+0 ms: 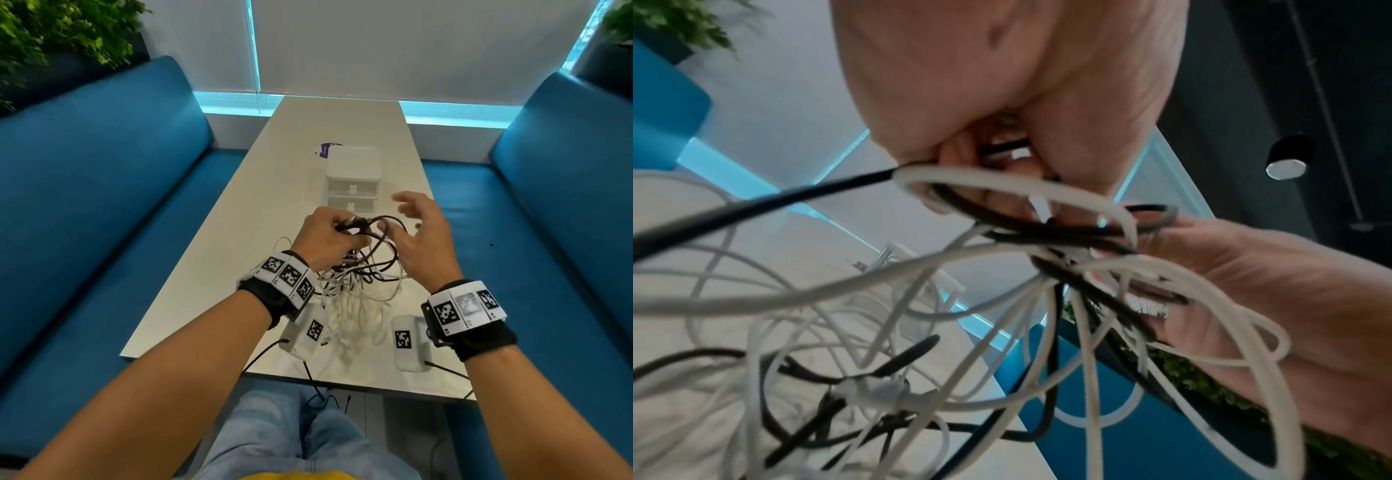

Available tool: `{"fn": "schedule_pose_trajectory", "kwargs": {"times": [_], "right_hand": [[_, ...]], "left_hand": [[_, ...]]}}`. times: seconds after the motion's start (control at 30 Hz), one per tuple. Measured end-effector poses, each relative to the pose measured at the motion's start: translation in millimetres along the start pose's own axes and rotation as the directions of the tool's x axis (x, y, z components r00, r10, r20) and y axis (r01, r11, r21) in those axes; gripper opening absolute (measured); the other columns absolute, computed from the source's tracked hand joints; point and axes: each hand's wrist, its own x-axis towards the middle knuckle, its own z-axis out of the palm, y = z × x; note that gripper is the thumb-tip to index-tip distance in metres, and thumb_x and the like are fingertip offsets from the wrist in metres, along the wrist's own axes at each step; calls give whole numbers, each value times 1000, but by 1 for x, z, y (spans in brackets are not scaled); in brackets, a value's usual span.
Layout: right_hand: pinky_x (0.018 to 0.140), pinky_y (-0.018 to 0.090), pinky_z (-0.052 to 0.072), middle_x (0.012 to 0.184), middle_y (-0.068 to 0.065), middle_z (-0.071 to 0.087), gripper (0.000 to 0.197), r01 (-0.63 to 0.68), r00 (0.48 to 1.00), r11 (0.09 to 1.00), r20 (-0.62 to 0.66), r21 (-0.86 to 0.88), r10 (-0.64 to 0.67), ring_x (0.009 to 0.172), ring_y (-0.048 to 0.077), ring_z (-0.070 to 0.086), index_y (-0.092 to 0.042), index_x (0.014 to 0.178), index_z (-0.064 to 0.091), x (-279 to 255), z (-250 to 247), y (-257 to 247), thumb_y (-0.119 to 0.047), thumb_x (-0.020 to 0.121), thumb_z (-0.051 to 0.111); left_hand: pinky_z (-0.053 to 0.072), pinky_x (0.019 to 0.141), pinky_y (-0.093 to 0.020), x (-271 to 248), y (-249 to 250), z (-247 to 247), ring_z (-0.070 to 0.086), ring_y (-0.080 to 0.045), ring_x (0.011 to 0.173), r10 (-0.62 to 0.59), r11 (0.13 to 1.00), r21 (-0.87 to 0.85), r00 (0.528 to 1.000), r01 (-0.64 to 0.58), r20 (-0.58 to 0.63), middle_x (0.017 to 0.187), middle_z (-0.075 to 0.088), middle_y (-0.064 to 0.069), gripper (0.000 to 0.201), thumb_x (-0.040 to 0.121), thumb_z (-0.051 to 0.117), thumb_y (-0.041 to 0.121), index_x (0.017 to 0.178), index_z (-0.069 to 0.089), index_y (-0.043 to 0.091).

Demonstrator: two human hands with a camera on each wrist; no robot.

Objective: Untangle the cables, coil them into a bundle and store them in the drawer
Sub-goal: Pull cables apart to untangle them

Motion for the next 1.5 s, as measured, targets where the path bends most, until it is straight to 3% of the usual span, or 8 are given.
{"fn": "schedule_pose_trajectory", "kwargs": {"times": [0.33,0.47,0.6,0.77,1.0,1.13,1.33,1.5], "right_hand": [[58,20,39,66,-6,60,8,-59,907,964,390,-261,161,61,7,53,-25,93,72,4,-17,6,-25,91,64],[75,28,50,75,3,70,9,-136,928,985,333,-107,164,74,14,62,-20,81,72,3,-17,4,-19,89,67],[68,17,47,72,-3,69,10,-239,944,970,244,40,223,69,6,62,-19,77,71,4,-15,2,-14,86,70],[69,24,43,74,-1,65,17,-409,909,889,177,207,377,75,12,57,-20,71,69,3,-13,-1,-14,87,67],[78,28,37,94,0,56,13,-92,996,964,-29,-250,88,90,17,52,-20,87,57,0,-5,-6,-16,97,49],[91,45,43,101,2,64,20,114,963,868,269,-483,23,101,26,53,-28,109,65,7,-14,-5,-22,96,51],[78,35,46,89,-2,65,14,264,873,829,487,-494,12,87,18,58,-20,92,72,13,-28,-20,-29,91,62],[61,20,42,76,-4,66,10,166,778,890,612,-424,146,69,9,56,-18,89,71,13,-36,-22,-27,88,67]], "left_hand": [[49,64,-18,-5,-10,-1,61,-5,59,5,978,-208,1000,-5,2,62,65,4,14,76,77,-1,78,71,11],[48,63,-18,-5,-13,-2,60,-4,56,-33,980,-198,999,31,-9,55,63,10,14,76,77,0,84,69,8],[47,57,-18,-7,-13,2,57,-15,59,-33,995,-96,998,28,-52,71,65,-12,20,75,80,12,85,68,24],[51,62,-22,-10,-19,5,62,-11,62,7,999,45,988,0,-151,70,69,3,14,73,81,22,81,71,29],[44,58,-16,-7,-13,5,58,-3,55,-65,997,-37,995,68,77,63,62,8,22,74,82,19,91,68,21],[41,60,-12,-6,-12,-2,50,4,50,-41,997,-51,980,52,196,49,53,17,13,79,79,15,86,69,16],[36,62,-22,-4,-20,-5,45,-5,56,-19,1000,-7,954,22,299,52,48,16,7,80,78,23,78,71,20],[52,88,-35,-6,-28,-6,60,-15,89,35,998,-55,939,-17,341,100,70,-12,18,82,75,25,91,72,41]]}}
